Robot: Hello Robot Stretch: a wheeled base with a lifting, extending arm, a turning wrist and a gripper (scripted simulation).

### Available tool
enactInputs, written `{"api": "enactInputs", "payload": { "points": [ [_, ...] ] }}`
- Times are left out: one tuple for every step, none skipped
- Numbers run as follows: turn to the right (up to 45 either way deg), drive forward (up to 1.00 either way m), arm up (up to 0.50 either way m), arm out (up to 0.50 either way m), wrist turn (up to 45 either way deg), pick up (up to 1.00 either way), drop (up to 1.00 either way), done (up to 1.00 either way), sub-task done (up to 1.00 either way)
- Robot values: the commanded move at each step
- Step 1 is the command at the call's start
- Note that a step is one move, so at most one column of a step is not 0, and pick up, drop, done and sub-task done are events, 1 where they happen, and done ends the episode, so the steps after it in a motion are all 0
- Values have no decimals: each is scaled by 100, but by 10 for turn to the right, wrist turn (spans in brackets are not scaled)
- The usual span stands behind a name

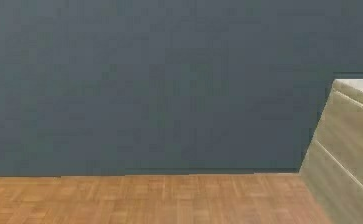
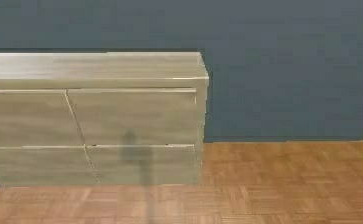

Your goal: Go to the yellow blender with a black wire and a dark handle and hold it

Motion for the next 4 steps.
{"api": "enactInputs", "payload": {
  "points": [
    [-300,0,0,0,0,0,0,0,0],
    [-30,0,0,0,0,0,0,0,0],
    [0,55,0,0,0,0,0,0,0],
    [-450,0,0,0,0,0,0,0,0]
  ]
}}
